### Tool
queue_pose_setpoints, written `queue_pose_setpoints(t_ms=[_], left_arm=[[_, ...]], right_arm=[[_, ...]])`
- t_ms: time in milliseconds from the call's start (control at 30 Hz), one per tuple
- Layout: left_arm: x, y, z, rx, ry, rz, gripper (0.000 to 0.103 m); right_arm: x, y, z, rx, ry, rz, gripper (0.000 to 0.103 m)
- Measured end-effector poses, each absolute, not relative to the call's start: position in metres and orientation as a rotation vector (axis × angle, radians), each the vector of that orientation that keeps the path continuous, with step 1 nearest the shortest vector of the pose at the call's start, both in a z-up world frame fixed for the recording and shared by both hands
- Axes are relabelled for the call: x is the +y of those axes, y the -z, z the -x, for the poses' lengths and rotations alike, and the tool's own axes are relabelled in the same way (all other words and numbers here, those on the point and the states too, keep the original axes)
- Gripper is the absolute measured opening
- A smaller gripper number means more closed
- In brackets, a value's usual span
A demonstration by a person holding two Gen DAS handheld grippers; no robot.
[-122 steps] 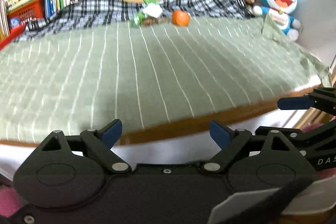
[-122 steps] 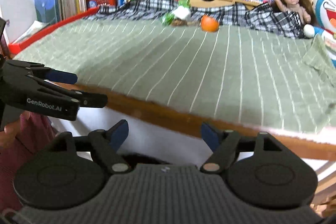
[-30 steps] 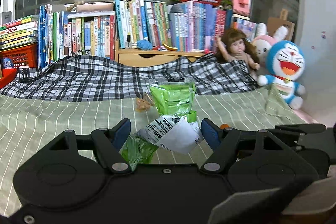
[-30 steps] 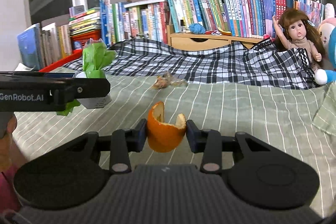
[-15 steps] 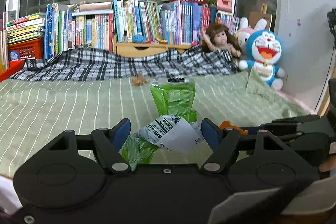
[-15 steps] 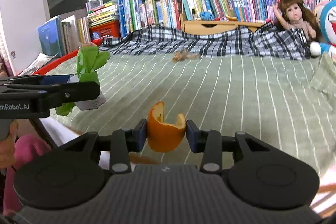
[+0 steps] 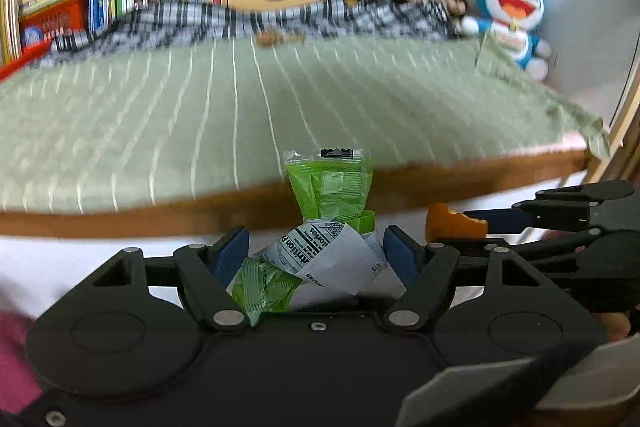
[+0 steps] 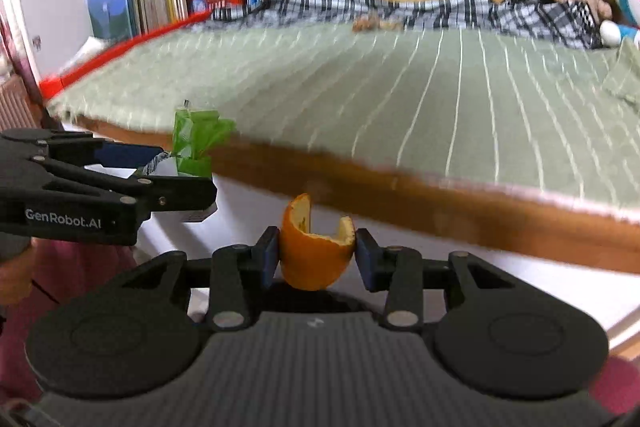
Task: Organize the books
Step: 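Carry the green packet and orange peel over the black bin and lower them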
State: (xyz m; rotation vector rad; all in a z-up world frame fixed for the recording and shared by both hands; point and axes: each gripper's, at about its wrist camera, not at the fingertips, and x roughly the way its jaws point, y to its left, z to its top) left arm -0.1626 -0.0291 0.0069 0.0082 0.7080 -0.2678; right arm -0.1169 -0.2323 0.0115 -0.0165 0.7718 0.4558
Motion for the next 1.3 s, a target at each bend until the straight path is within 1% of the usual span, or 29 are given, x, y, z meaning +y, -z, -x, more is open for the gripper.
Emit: queue_pose_setpoints(t_ms=[267,633,933,1300], left_arm=[[-0.03,0.031,0.171,0.842,0.27,-0.013,0.072],[-0.035,0.063,0.168,0.993,0.29,-0.037,0.072],[-0.041,0.078,0.165,1.053,0.291,-0.058,0.072],[-0.047,0.087,0.157,1.089,0.286,-0.072,0.073]], right_arm=[[-0.227,0.021,0.128,0.879,-0.458,-0.001,0.046],[-0.225,0.05,0.135,0.983,-0.436,0.015,0.047],[-0.22,0.063,0.134,1.021,-0.433,0.014,0.048],[-0.218,0.064,0.134,1.034,-0.437,0.021,0.052]])
